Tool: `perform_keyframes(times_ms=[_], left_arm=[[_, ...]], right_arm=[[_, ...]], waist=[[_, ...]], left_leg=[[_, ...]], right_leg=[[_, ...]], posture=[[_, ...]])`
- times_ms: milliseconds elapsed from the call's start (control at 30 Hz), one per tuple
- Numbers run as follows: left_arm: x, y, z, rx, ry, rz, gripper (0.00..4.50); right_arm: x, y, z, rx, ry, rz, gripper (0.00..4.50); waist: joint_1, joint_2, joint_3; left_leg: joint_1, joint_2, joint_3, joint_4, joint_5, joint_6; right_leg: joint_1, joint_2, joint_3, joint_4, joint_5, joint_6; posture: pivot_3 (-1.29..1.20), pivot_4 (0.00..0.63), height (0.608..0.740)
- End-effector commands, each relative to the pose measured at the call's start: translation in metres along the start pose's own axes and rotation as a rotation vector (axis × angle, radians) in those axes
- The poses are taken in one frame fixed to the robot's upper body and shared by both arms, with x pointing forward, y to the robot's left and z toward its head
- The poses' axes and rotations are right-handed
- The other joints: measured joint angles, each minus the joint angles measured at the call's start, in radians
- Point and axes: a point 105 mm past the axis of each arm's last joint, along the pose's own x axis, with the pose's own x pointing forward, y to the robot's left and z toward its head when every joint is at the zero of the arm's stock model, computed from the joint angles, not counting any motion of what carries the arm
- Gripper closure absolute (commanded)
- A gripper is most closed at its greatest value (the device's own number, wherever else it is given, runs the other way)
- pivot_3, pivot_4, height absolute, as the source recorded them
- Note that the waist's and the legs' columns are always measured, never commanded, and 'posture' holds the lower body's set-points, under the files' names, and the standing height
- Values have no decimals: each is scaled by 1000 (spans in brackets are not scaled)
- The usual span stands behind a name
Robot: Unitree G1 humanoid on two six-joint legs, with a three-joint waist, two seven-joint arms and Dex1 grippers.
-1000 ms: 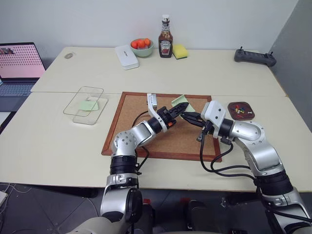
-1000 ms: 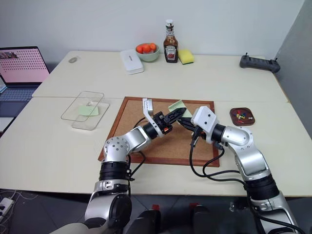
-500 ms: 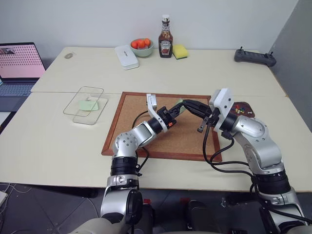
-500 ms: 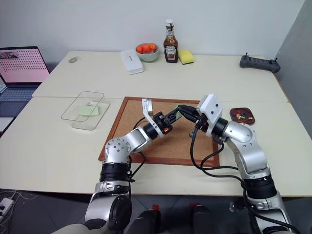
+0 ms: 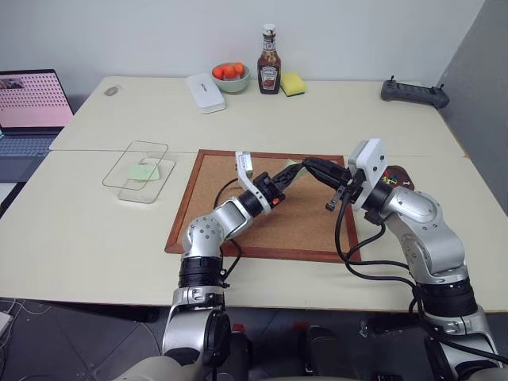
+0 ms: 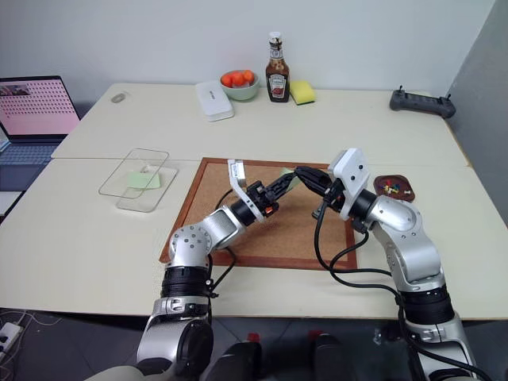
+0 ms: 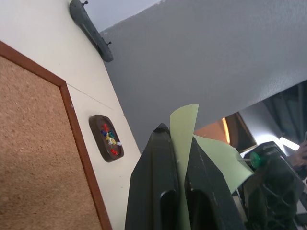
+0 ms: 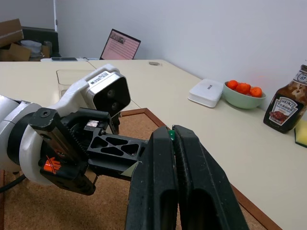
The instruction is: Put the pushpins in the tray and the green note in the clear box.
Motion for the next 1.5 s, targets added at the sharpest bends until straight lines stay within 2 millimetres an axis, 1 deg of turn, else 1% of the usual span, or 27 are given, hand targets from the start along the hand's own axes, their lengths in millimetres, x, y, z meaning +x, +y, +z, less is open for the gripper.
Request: perform_keyframes(times_ms=[33,167,400,533,567,667,700,767,833,900,967,1033,1133,1300,1333,1400,1433,1500], left_arm=[[1,-15,-1,123,15,-55,4422],[1,-12,-5,232,37,-32,4422],[3,0,2,316,-4,41,4422],[1,5,9,332,-27,79,4422],[0,5,10,341,-27,82,4422],[-5,4,12,385,-4,99,4422],[-6,4,12,394,1,103,4422],[-8,2,13,418,-1,110,4422],[-10,-5,18,434,-25,98,4422],[-11,-11,21,442,-40,91,4422],[-14,-17,23,458,-40,79,4422],[-16,-20,24,470,-37,74,4422],[-18,-22,24,478,-37,78,4422],[-20,-20,26,481,-51,96,4422],[-20,-21,27,482,-53,97,4500],[-20,-21,27,484,-55,99,4500],[-20,-21,27,485,-55,101,4500],[-21,-21,27,488,-56,104,4500]], right_arm=[[-3,-4,18,-31,-60,-19,4500],[-2,-4,19,-26,-69,-23,4500],[-1,-4,22,-15,-85,-30,4500],[-10,-19,18,-21,-59,-103,4500],[-15,-24,14,-16,-37,-129,4500],[-43,-50,-18,-36,99,-251,4500],[-49,-54,-24,-47,127,-274,4500],[-65,-69,-44,-101,226,-347,4500],[-88,-90,-69,-178,379,-440,4500],[-99,-101,-81,-220,459,-485,4500],[-109,-117,-90,-241,525,-555,4500],[-115,-130,-99,-241,579,-601,4500],[-115,-142,-110,-216,614,-631,4500],[-110,-153,-120,-181,648,-645,4500],[-110,-154,-121,-173,651,-643,4133],[-110,-155,-122,-165,652,-637,3793],[-110,-156,-121,-158,648,-639,3474],[-109,-157,-120,-153,642,-638,3072]], waist=[[0,0,0],[1,0,0],[1,0,0],[1,0,0],[2,0,0],[2,0,0],[3,0,0],[4,0,0],[3,0,0],[3,0,0],[-1,0,0],[-6,0,0],[-6,0,0],[-3,0,0],[-2,0,0],[-2,0,0],[-2,0,0],[-2,0,0]], left_leg=[[0,0,0,0,0,0],[0,0,0,0,0,0],[0,0,0,0,0,0],[0,0,0,0,0,0],[0,0,0,0,0,0],[0,0,0,0,0,0],[0,0,0,0,0,0],[-1,-1,0,0,0,0],[0,-1,1,0,0,0],[0,-1,1,1,0,0],[0,-1,1,1,0,0],[1,-1,3,1,0,0],[3,-1,6,0,0,0],[4,-1,7,1,0,1],[4,-1,8,1,0,1],[4,-1,9,1,0,1],[4,-1,10,1,0,1],[4,-1,13,1,0,1]], right_leg=[[0,0,0,0,0,-1],[0,0,0,0,1,-1],[0,0,0,0,1,-1],[0,0,0,0,1,-1],[0,0,0,0,1,-1],[0,0,0,0,1,-1],[0,0,0,0,1,-1],[0,0,0,0,1,-1],[0,0,1,0,1,-1],[0,0,1,0,1,-1],[0,0,1,0,1,-1],[0,1,1,1,1,-1],[0,2,3,1,1,0],[1,4,6,1,3,0],[1,4,7,1,3,0],[1,4,9,0,6,-3],[1,4,10,0,6,-3],[1,3,13,-1,6,-3]], posture=[[0,150,740],[0,150,740],[0,150,740],[0,150,740],[0,150,740],[0,150,740],[0,150,740],[0,150,740],[0,150,740],[0,150,740],[0,150,740],[0,150,740],[0,150,740],[0,150,740],[0,150,740],[0,150,740],[0,150,740],[0,150,740]])
